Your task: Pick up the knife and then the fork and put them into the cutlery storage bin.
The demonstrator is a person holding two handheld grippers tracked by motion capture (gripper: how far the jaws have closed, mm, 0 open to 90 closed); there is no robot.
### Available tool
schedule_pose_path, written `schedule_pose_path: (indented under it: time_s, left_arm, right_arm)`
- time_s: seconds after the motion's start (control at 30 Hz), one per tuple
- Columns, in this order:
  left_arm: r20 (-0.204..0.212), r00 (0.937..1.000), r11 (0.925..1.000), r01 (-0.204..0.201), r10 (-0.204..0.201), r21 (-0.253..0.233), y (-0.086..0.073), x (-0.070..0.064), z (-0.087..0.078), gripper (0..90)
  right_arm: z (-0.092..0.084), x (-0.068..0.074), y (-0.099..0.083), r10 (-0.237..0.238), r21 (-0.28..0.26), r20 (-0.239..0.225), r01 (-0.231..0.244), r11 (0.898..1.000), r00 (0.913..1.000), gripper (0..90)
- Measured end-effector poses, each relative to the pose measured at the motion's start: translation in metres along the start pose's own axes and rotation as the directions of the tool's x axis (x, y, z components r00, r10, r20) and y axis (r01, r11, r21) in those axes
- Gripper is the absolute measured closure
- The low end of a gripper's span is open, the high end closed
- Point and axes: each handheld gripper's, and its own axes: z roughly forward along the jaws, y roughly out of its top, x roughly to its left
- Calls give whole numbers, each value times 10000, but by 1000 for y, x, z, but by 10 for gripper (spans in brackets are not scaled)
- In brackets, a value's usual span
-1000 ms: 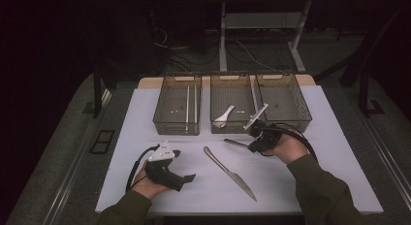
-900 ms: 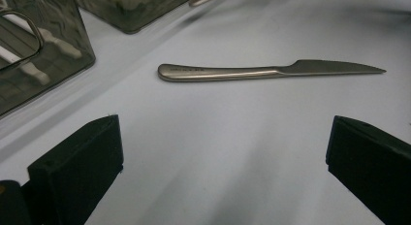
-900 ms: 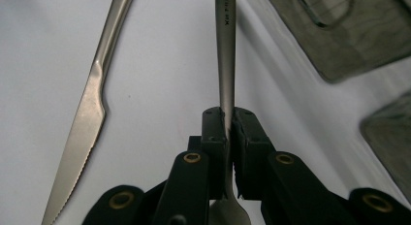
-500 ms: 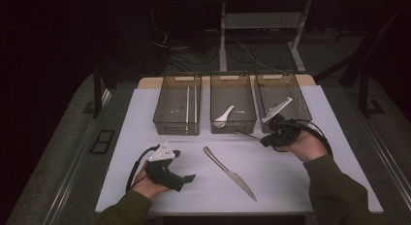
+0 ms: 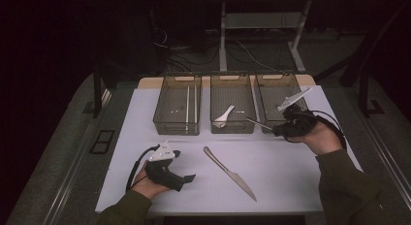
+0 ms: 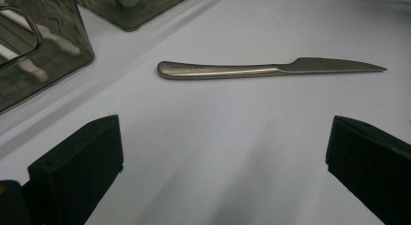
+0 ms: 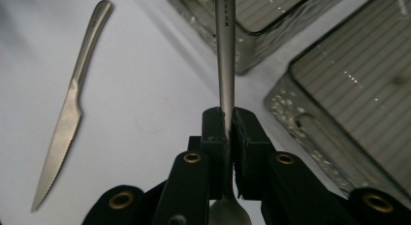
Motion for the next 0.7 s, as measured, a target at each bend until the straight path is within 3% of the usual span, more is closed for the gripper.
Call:
schedule_pose_path:
  time_s: [0.43,0.7]
  left_arm:
    - [61,10000,9996,-45,47,-278,1,8,0,0]
    - [249,9996,9992,-153,162,-364,0,11,3,0]
  right_arm:
    - [-16,-32,2,750,-527,607,-718,9960,9953,838]
    - [-19,-60,1,1435,-803,1064,-1354,9875,9839,838]
